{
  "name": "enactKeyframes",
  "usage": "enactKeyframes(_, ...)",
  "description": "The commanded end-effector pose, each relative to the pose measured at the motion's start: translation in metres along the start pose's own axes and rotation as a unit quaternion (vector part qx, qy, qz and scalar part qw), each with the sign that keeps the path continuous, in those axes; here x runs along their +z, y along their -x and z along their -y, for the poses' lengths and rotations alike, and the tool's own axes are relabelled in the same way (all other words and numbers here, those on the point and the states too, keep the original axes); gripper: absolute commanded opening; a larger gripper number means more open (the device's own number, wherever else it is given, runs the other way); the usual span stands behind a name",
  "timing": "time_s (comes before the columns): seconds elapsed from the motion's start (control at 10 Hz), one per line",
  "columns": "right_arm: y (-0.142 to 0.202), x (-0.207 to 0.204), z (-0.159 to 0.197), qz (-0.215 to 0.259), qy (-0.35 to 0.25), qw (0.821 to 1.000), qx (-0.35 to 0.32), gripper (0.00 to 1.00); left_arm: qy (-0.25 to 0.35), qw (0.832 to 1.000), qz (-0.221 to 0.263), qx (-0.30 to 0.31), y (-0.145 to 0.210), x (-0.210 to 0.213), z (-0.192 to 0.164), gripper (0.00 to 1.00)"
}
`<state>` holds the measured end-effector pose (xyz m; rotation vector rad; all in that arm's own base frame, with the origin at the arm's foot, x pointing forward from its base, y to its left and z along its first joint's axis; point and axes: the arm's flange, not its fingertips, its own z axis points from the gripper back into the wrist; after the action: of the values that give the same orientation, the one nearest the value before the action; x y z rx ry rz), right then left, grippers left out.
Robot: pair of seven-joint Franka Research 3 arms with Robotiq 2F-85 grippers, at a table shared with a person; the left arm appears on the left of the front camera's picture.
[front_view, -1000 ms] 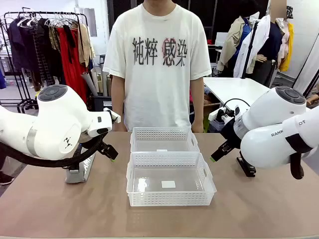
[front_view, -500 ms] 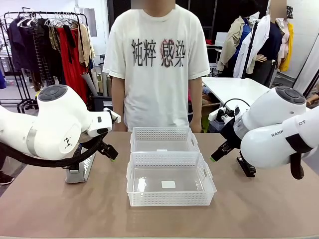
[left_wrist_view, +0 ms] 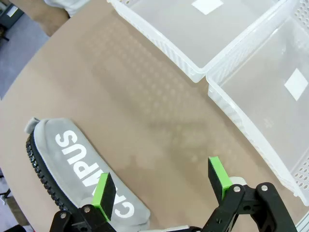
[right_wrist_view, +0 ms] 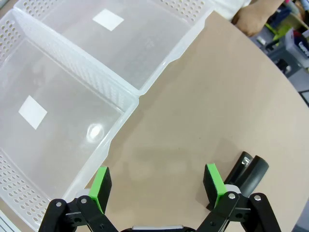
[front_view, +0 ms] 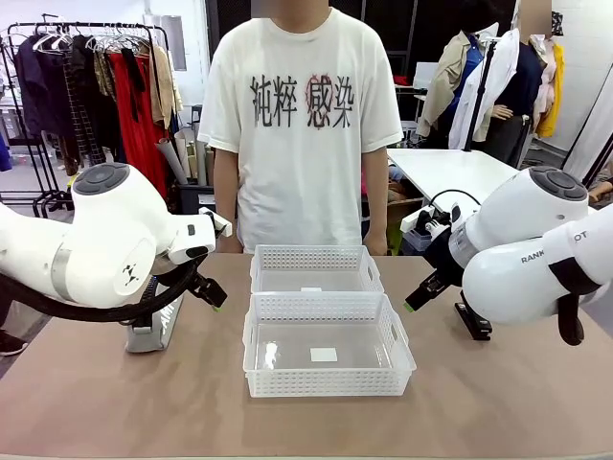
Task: Distribute items into two baskets.
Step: Pick up the Pencil pouch that the person points to.
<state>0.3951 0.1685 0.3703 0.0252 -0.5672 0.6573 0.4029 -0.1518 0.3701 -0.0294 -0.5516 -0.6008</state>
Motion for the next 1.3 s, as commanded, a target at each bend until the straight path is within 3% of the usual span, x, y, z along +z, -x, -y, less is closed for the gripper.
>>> enactKeyframes(0.0,0.000,0.000,0.000,0.000,0.000,1.000,0.000,1.00,0.000,1.000,0.000,0.000,0.000,0.000,0.000,1.00)
enactKeyframes(0.7,0.000,0.000,0.000,0.000,0.000,1.000,0.000,1.00,0.000,1.000,0.000,0.000,0.000,0.000,0.000,1.00)
enactKeyframes(1.2,-0.033,0.026,0.012,-0.009,-0.069,0.997,-0.045,1.00,0.058,0.998,-0.034,0.018,-0.028,0.036,-0.006,1.00)
